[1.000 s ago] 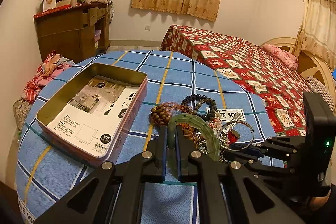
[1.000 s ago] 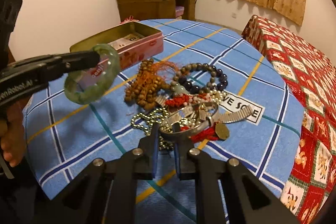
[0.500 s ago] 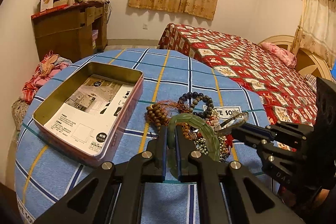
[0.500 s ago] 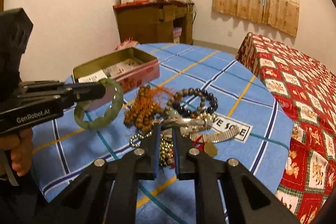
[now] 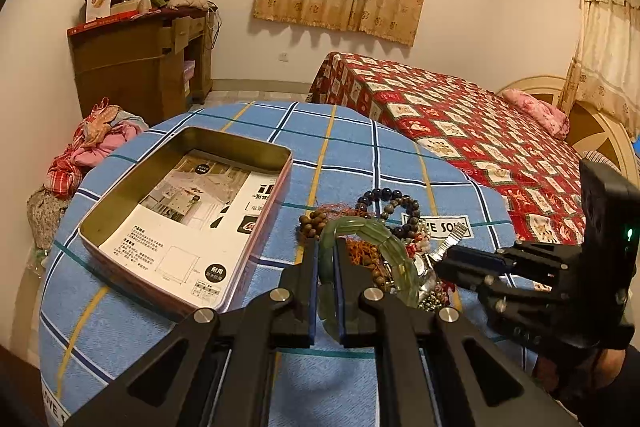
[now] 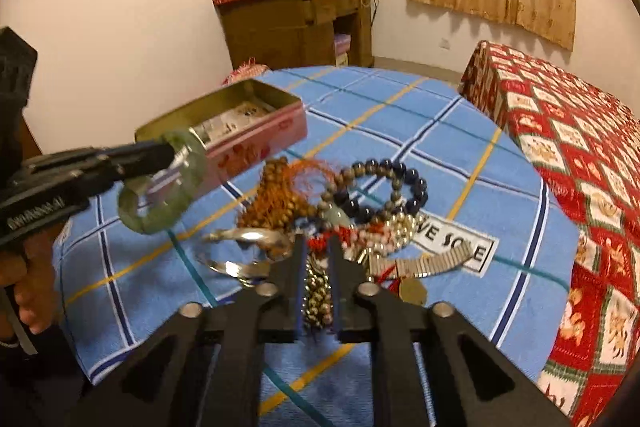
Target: Organize jewelry
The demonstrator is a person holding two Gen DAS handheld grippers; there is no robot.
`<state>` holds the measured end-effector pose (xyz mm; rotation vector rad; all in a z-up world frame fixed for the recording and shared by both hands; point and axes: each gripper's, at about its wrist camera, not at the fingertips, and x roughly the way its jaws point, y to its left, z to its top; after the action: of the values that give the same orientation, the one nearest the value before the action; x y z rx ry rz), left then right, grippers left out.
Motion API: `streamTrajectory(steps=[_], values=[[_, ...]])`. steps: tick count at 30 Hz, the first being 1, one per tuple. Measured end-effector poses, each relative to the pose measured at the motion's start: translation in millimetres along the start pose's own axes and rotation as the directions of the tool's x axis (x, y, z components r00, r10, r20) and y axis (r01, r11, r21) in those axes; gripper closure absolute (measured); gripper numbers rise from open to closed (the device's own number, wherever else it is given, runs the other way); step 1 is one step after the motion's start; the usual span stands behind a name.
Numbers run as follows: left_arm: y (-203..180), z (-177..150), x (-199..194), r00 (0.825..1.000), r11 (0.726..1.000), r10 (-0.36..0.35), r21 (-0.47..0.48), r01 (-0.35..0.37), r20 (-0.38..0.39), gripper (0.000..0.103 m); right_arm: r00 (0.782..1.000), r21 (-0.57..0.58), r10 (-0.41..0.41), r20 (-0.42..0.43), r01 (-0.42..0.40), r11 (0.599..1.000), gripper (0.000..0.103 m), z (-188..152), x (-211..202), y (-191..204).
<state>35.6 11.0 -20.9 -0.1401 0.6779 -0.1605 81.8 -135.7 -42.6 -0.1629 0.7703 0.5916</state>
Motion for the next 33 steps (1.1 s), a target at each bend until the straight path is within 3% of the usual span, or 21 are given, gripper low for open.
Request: streamTrajectory(steps=[2, 4, 8, 11, 14, 21, 24, 25, 27, 28, 29, 33], values=[[3, 1, 0, 1.0, 1.0, 0.004, -0.006, -0.004, 0.002, 0.097, 1.0, -0.006, 0.007, 0.012, -0.007, 1.0, 0.029, -4, -3, 3], [7, 0, -1, 1.0, 1.0, 0.009, -0.012, -0.009, 0.003, 0.097, 0.999, -0.04, 0.018, 0.031, -0.017, 0.999, 0.018, -6, -8, 13], [13, 0, -3, 1.0, 1.0, 0.016, -0.027, -0.016, 0.005, 0.097, 0.998, -0.12, 0.061, 0.003, -0.061, 0.991, 0.018, -12, -5, 39], [15, 0, -6, 1.0, 0.999, 0.023, -0.03, -0.022, 0.013, 0.097, 0.991, -0.125, 0.13, -0.027, -0.132, 0.983, 0.018, -17, -2, 50], [17, -2, -10, 1.0, 0.999, 0.024, -0.031, -0.023, 0.014, 0.097, 0.987, -0.142, 0.146, -0.066, -0.154, 0.978, 0.018, -23, 3, 62], [25, -13, -18, 1.0, 0.999, 0.031, -0.043, -0.03, 0.004, 0.097, 0.978, -0.178, 0.196, -0.071, -0.206, 0.962, 0.04, -27, 0, 74], [29, -12, -20, 0.999, 0.998, 0.035, -0.052, -0.035, 0.01, 0.097, 0.978, -0.232, 0.164, -0.125, -0.19, 0.954, 0.052, -32, 13, 87], [30, -12, -21, 0.999, 0.998, 0.034, -0.053, -0.033, 0.013, 0.097, 0.974, -0.236, 0.164, -0.157, -0.198, 0.951, 0.062, -34, 21, 89], [30, -12, -21, 0.999, 0.998, 0.033, -0.053, -0.032, 0.016, 0.097, 0.975, -0.221, 0.16, -0.157, -0.192, 0.956, 0.074, -36, 25, 91], [30, -12, -22, 0.999, 0.998, 0.031, -0.053, -0.03, 0.017, 0.097, 0.976, -0.206, 0.149, -0.158, -0.18, 0.962, 0.089, -33, 26, 88], [30, -11, -22, 0.999, 0.998, 0.031, -0.052, -0.03, 0.017, 0.097, 0.974, -0.185, 0.158, -0.165, -0.187, 0.965, 0.094, -32, 27, 85], [33, -8, -25, 0.999, 0.998, 0.033, -0.054, -0.032, 0.027, 0.097, 0.978, -0.202, 0.15, -0.145, -0.178, 0.963, 0.096, -32, 21, 87]])
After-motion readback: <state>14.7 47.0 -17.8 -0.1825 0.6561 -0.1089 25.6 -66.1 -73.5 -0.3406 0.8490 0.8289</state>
